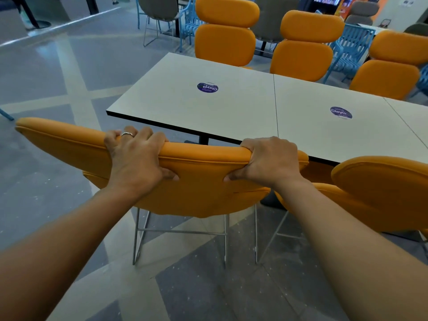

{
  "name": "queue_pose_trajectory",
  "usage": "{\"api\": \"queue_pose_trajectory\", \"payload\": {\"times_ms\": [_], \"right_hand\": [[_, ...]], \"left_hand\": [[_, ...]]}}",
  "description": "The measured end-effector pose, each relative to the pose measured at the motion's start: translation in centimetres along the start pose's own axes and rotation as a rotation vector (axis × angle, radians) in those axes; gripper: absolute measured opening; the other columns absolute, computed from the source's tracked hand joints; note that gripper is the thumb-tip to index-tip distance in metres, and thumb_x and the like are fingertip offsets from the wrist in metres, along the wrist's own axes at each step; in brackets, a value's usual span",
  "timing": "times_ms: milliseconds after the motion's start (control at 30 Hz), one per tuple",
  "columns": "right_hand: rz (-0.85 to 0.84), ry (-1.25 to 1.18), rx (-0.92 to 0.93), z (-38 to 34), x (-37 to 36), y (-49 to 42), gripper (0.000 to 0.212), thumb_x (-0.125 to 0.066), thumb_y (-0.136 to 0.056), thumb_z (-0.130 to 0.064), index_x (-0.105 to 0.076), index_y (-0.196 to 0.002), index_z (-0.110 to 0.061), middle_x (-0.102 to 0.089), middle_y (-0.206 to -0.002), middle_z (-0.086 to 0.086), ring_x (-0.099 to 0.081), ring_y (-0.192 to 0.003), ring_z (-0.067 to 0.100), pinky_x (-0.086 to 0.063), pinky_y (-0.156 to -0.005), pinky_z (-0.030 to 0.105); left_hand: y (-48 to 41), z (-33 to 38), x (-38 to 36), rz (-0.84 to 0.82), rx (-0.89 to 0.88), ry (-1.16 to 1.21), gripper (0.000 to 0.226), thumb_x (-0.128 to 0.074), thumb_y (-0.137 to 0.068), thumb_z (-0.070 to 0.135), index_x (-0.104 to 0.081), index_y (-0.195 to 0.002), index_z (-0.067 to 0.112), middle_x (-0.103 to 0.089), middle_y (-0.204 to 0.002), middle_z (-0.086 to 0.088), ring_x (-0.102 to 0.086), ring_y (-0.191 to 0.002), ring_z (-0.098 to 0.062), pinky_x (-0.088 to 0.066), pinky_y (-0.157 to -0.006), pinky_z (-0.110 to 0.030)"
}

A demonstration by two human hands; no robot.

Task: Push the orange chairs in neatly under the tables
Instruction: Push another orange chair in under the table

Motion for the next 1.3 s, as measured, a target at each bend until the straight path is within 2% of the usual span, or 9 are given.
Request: {"api": "queue_pose_trajectory", "payload": {"times_ms": [233, 600, 933, 1167, 1300], "right_hand": [[0.005, 0.024, -0.029, 0.0, -0.8, -4.2, 0.074, -0.061, -0.054, -0.094, -0.066, -0.092, -0.031, -0.066, -0.079, -0.011, -0.061, -0.075, 0.016, -0.052, -0.069, 0.034], [0.005, 0.044, -0.02, -0.3, -1.8, -8.4, 0.076, -0.06, -0.055, -0.094, -0.065, -0.091, -0.028, -0.066, -0.078, -0.007, -0.061, -0.073, 0.018, -0.051, -0.068, 0.032], [-0.007, 0.046, -0.028, -0.5, -2.0, -7.1, 0.07, -0.063, -0.058, -0.091, -0.064, -0.093, -0.031, -0.064, -0.08, -0.008, -0.059, -0.074, 0.017, -0.044, -0.065, 0.03], [-0.041, 0.029, -0.052, -1.1, -1.9, -6.8, 0.071, -0.064, -0.059, -0.089, -0.064, -0.103, -0.032, -0.066, -0.089, -0.006, -0.06, -0.084, 0.018, -0.048, -0.076, 0.035], [-0.14, 0.0, -0.088, -1.2, -1.9, -7.1, 0.082, -0.056, -0.058, -0.095, -0.063, -0.113, -0.036, -0.069, -0.101, -0.007, -0.061, -0.093, 0.018, -0.047, -0.082, 0.037]], "left_hand": [[-4.4, -1.8, -1.3, -0.016, 0.007, 0.002, 0.062, -0.078, -0.055, 0.064, -0.057, -0.099, 0.026, -0.06, -0.103, -0.006, -0.049, -0.103, -0.037, -0.024, -0.095, -0.051], [-8.5, -4.0, -2.8, -0.019, 0.015, -0.001, 0.063, -0.08, -0.058, 0.061, -0.059, -0.104, 0.024, -0.06, -0.104, -0.008, -0.052, -0.103, -0.04, -0.023, -0.1, -0.055], [-7.5, -3.4, -2.9, -0.036, 0.033, 0.006, 0.064, -0.083, -0.053, 0.057, -0.058, -0.102, 0.026, -0.06, -0.104, -0.006, -0.052, -0.102, -0.038, -0.023, -0.101, -0.053], [-7.1, -3.7, -2.7, -0.107, 0.031, 0.028, 0.069, -0.079, -0.059, 0.06, -0.052, -0.116, 0.031, -0.055, -0.117, -0.004, -0.048, -0.114, -0.035, -0.018, -0.108, -0.053], [-7.2, -4.4, -2.6, -0.164, -0.011, 0.084, 0.071, -0.065, -0.067, 0.072, -0.047, -0.125, 0.036, -0.053, -0.124, 0.0, -0.047, -0.121, -0.029, -0.014, -0.111, -0.052]]}}
Point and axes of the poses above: each hand's wrist, its own y-axis away from the middle knuckle, its own x-axis out of the back of the hand, z = x × y, the point moved 5 cm from there along -y, towards the middle knuckle
